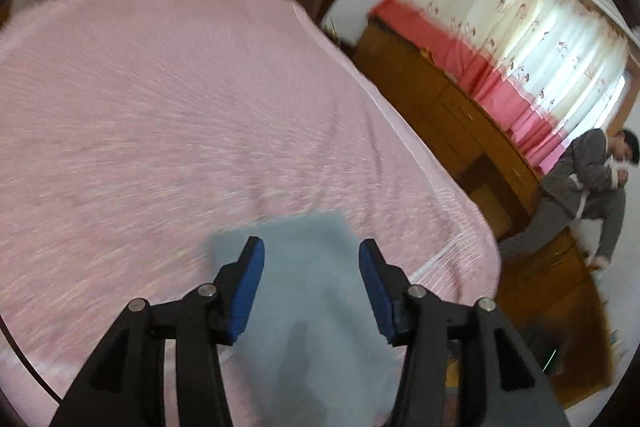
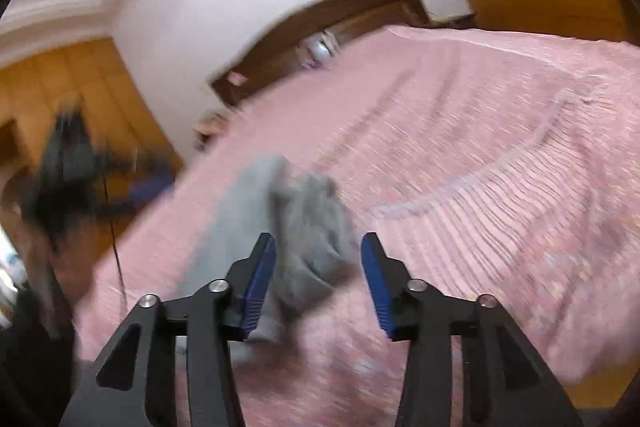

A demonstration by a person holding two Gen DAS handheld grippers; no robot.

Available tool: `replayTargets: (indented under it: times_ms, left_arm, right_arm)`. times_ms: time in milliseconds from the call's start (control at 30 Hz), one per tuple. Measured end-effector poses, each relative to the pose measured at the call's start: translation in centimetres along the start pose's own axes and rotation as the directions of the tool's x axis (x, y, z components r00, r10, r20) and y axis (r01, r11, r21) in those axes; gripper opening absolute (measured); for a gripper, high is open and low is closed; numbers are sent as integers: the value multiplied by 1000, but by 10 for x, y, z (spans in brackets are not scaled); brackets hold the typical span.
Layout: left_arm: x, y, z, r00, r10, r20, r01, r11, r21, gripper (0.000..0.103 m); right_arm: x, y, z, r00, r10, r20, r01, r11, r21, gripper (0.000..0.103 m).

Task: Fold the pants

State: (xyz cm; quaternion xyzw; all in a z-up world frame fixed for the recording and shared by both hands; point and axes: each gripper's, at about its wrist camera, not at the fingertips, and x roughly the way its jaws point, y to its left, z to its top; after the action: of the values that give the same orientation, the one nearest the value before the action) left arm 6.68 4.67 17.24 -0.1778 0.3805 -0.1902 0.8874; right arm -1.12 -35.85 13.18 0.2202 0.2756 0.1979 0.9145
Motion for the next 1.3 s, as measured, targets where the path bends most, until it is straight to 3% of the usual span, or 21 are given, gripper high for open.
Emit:
replayTargets:
  times_ms: [67, 167, 200, 233, 300, 400, 467, 567, 633, 667, 733, 800, 867, 967, 1067, 1133, 1200, 1300]
  left_arm:
    - [-12, 6, -31, 1000, 29, -13, -28, 999, 31, 53]
    - [-13, 8, -74, 1000, 25, -14, -23, 997, 77, 53]
    - [-9, 7, -85, 1000, 20, -17, -19, 996, 85, 53]
    - [-3, 8, -93, 999, 21, -33, -18, 996, 87, 53]
    - [8, 6, -107, 998, 7, -62, -2, 995, 95, 53]
    - [13, -3, -118, 998, 18, -63, -8, 988, 155, 53]
    - [7, -9, -120, 999, -22, -29, 26, 985, 171, 53]
    - [3, -13, -119, 997, -79, 3, 77, 981, 176, 56]
    - [10, -10, -121, 994, -108, -34, 112, 982, 149, 57]
    - [13, -9, -123, 993, -106, -42, 111, 983, 143, 57]
    - [15, -11, -130, 994, -93, -54, 101, 981, 167, 57]
    - [14, -21, -138, 996, -70, -47, 79, 969, 234, 56]
    - [11, -40, -150, 1000, 2, 13, -6, 936, 351, 56]
    - [-1, -62, -162, 993, 39, 115, -86, 892, 444, 40]
    - [-9, -85, -167, 992, -17, 123, -46, 870, 490, 40]
    - [0, -101, -171, 996, -32, 82, -14, 860, 510, 40]
    - [15, -112, -173, 998, -4, 64, -30, 852, 523, 40]
    - [47, -128, -173, 995, 95, 44, -104, 842, 529, 40]
  right_arm:
    - [21, 17, 11, 997, 40, -60, -43, 998, -39, 60]
    - [63, 47, 14, 989, -63, -131, 35, 979, -203, 60]
    - [77, 59, 12, 983, -108, -149, 62, 955, -289, 50]
    - [84, 69, 7, 977, -118, -178, 52, 940, -338, 30]
    - [98, 84, 7, 962, -168, -215, 67, 909, -412, 12]
    - [78, 93, 29, 984, -76, -159, 14, 933, -359, 9]
    - [67, 93, 43, 994, -39, -107, 3, 948, -319, 8]
    - [87, 76, 44, 982, -134, -130, 84, 939, -334, 9]
    - [115, 43, 31, 955, -208, -210, 143, 947, -288, 12]
    - [123, 29, 23, 947, -217, -236, 155, 954, -256, 19]
    - [125, 4, 21, 941, -233, -246, 196, 966, -166, 58]
    - [108, -2, 30, 954, -179, -242, 159, 982, -99, 59]
    - [78, 1, 34, 970, -150, -193, 135, 987, -88, 59]
    - [31, 7, 22, 984, -48, -170, 38, 997, -62, 59]
    - [11, 3, 6, 975, 54, -216, -47, 998, 41, 49]
    - [1, -5, -11, 957, 174, -231, -130, 973, 193, 46]
    - [-2, -11, -27, 937, 262, -233, -188, 937, 295, 46]
    - [3, -24, -40, 932, 242, -269, -144, 930, 339, 46]
